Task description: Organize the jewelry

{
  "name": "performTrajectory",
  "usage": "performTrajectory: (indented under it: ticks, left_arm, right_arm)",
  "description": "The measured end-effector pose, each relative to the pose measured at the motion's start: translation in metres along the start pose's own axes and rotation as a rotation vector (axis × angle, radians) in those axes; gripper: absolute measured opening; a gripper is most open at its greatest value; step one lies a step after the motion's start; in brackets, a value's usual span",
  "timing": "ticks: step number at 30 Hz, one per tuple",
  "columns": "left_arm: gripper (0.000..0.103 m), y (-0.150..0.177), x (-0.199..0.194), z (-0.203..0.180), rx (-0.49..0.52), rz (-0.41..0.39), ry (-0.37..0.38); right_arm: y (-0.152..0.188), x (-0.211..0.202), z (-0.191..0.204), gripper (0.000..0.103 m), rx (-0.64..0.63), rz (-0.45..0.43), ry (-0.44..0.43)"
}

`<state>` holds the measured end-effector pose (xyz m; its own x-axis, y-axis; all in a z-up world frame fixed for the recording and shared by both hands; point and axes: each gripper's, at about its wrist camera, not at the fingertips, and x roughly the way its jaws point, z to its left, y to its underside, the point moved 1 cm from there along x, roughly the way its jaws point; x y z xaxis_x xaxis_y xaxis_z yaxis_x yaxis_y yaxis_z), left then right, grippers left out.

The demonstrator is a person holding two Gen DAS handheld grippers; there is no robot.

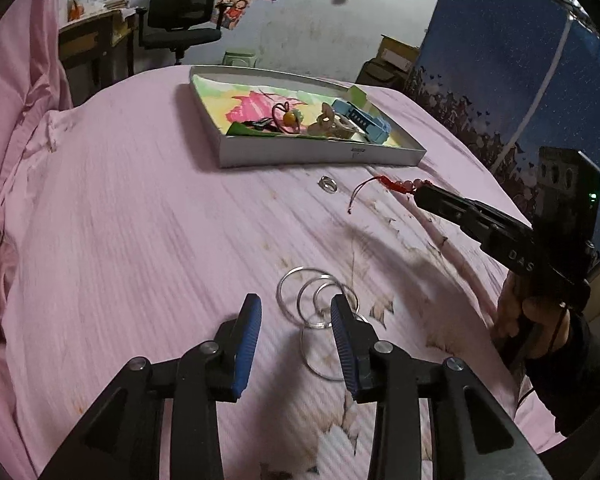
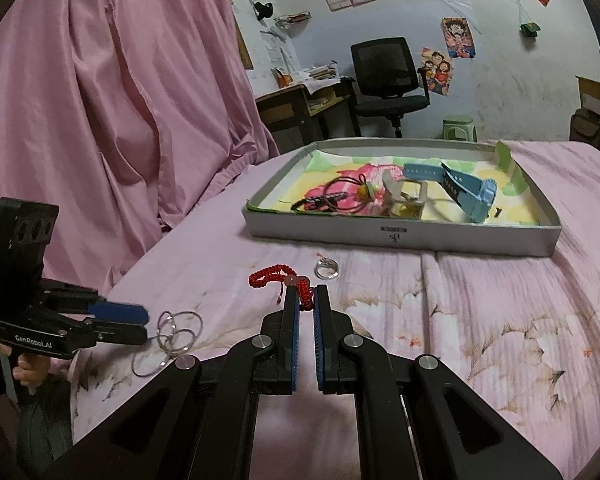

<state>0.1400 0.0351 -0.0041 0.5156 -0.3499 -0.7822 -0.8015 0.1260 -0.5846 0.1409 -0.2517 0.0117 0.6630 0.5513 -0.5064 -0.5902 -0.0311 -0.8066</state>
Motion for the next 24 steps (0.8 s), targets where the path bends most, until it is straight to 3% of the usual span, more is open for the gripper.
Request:
performTrajectory:
  ticks: [6, 9, 11, 20, 24]
  left_arm:
    - [0.031, -0.006, 0.013, -0.002, 0.025, 0.027, 0.035]
    - [0.005, -0.009, 0.015, -0.003, 0.039, 0.030, 0.031]
    - [0.002, -0.010, 0.013, -0.005, 0.046, 0.016, 0.037]
    - [0.001, -0.022, -0.006, -0.013, 0.046, -0.038, 0.080]
    - [0.001, -0.026, -0.003, -0.015, 0.055, -0.034, 0.056]
  right_arm:
    - [-0.003, 0.001, 0.008, 0.006, -0.021, -0.001, -0.012]
    - [-0.002, 0.001, 0.006, 0.006, -0.015, 0.002, -0.013]
    - [-0.002, 0.001, 0.005, 0.006, -0.010, 0.002, -0.014]
    - [-0.005, 0.000, 0.007, 0.006, -0.016, -0.006, -0.017]
    - [-0.005, -0.001, 0.007, 0.006, -0.016, -0.008, -0.016]
